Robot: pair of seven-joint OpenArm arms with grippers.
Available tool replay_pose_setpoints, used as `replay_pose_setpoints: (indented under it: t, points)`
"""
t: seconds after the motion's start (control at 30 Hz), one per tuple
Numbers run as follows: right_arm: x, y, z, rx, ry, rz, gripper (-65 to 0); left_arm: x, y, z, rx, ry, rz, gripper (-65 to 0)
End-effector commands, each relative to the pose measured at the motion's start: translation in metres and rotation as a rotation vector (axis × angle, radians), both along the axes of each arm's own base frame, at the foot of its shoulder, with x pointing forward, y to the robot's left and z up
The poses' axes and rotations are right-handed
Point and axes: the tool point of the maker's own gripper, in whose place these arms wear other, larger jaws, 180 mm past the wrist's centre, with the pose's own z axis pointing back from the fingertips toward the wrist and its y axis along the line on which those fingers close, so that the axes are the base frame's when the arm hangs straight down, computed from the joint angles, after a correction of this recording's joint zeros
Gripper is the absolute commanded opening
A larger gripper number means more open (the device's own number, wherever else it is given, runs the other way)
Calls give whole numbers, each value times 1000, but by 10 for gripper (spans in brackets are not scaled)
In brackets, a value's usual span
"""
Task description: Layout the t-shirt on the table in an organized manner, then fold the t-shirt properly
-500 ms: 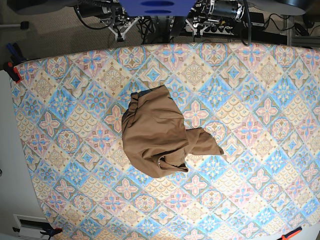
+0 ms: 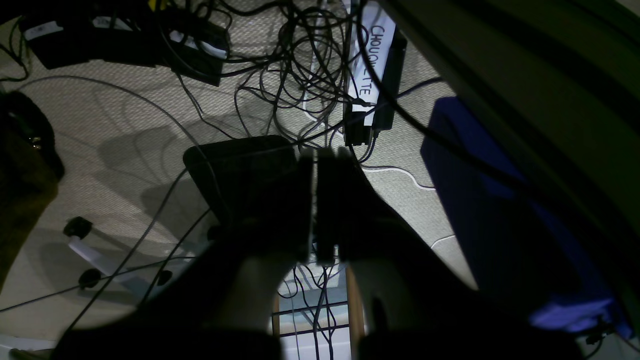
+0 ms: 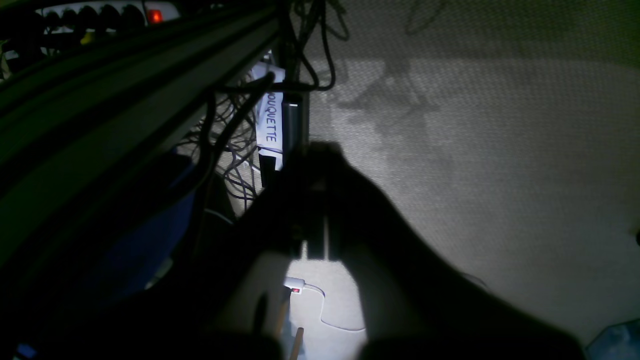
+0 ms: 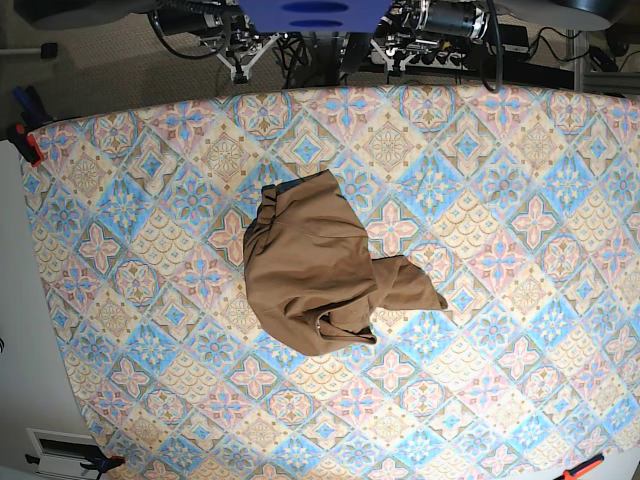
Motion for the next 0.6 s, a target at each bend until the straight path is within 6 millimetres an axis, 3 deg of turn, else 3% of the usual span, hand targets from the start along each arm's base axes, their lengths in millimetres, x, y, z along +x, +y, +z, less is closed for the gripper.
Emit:
replay_pose_setpoints:
  t: [0.0, 0.57]
  points:
    - [4, -2, 0, 2, -10, 0, -647, -2, -4, 0, -9, 7, -3, -647]
    - [5, -3, 0, 1, -16, -7, -647, -2, 2, 0, -1, 7, -6, -647]
